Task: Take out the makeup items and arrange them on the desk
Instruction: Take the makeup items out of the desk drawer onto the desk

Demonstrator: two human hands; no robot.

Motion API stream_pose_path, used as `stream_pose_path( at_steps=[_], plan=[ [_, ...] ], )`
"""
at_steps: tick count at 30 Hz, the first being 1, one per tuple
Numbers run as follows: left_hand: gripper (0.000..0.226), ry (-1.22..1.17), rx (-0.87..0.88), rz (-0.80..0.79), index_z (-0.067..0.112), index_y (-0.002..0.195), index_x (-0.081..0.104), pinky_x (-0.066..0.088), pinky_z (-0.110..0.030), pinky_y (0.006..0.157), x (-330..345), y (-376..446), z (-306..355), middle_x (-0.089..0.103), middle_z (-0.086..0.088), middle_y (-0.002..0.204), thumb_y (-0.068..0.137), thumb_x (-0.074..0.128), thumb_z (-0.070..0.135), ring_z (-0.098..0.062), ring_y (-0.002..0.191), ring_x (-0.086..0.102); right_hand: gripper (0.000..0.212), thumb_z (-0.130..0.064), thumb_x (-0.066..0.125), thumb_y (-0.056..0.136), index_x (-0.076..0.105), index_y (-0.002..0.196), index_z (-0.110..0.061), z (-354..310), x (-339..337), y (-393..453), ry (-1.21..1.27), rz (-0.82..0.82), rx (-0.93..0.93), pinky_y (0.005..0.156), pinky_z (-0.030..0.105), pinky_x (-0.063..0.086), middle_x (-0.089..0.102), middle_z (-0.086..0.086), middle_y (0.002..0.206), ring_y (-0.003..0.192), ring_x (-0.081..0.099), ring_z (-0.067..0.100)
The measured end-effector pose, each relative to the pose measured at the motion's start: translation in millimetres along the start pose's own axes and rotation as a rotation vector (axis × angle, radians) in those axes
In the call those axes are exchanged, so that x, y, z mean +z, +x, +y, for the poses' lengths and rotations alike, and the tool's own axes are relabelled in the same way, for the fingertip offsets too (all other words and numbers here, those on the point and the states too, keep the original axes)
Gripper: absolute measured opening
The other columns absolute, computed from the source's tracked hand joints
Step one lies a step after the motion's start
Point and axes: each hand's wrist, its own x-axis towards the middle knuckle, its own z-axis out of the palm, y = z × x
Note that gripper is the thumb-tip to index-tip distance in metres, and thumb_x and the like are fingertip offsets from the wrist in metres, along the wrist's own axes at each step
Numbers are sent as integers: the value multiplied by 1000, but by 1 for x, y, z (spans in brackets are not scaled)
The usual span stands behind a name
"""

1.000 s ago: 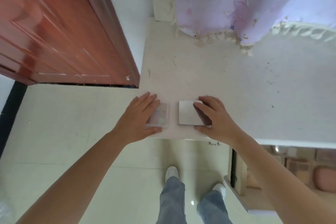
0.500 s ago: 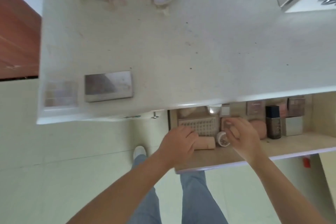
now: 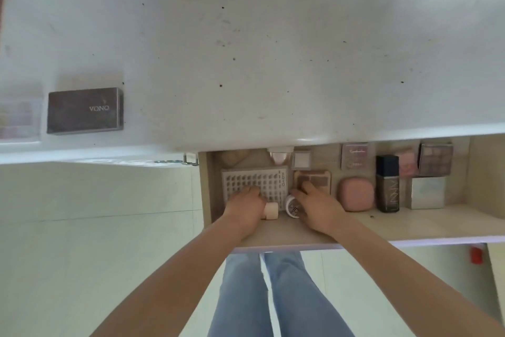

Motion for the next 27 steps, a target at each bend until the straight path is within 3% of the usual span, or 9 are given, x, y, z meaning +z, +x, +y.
stream_pose_path(
  at_steps=[5,8,10,12,15,18,21,24,27],
  plan=[
    [33,-152,-11,63,15,124,51,40,-33,95,-5,-14,-6,51,-8,125,95,44,28,-25,116,47,42,-25,56,86,49,125,-13,7,0,2,152,42,17,96,30,40,44,12,129,116,46,28],
    [31,-371,-38,183,16,121,53,41,-28,91,-16,-42,-14,57,-4,119,94,46,29,-21,110,50,31,-24,63,83,60,109,-8,2,-16,-10,307,99,-10,75,23,35,61,11,114,101,54,22],
    [26,-516,-80,315,13,112,56,37,-21,76,-33,-64,-22,58,0,102,92,51,28,-20,102,53,29,-18,69,78,64,104,-7,-9,-37,-23,464,176,10,67,19,33,66,8,102,86,53,17],
    [25,-637,-124,470,12,111,57,28,-16,62,-57,-87,-32,53,4,88,90,55,25,-18,87,54,32,-12,72,75,65,105,-9,-27,-66,-32,623,284,1,68,11,41,64,3,93,79,53,13],
    [48,-827,-196,714,10,129,46,33,-11,67,-96,-114,-52,57,6,93,85,63,17,-10,81,50,32,-6,73,72,57,97,-17,-64,-112,-34,777,464,-72,68,4,44,59,-8,83,70,56,6],
    [53,-940,-346,876,8,129,37,37,-16,73,-127,-114,-84,55,5,91,84,64,16,-14,81,53,26,-6,70,75,52,88,-19,-96,-151,-15,816,560,-106,63,1,42,56,-12,75,68,53,-1],
    [41,-957,-469,891,5,120,38,35,-20,70,-147,-100,-120,59,-3,91,87,60,17,-21,84,55,15,-10,67,79,59,89,-17,-120,-172,13,864,611,-71,59,-1,39,56,-11,73,66,53,3],
    [36,-830,-489,798,4,117,42,41,-28,77,-152,-88,-141,64,-14,107,89,57,19,-30,101,59,16,-14,64,82,65,97,-10,-137,-174,37,844,613,-45,64,5,37,64,0,84,74,56,15],
    [34,-766,-487,718,3,118,40,43,-35,82,-148,-83,-149,62,-17,108,91,54,18,-34,104,57,18,-16,62,84,65,100,-8,-151,-171,53,784,596,-37,74,19,40,68,8,94,81,55,15]
  ],
)
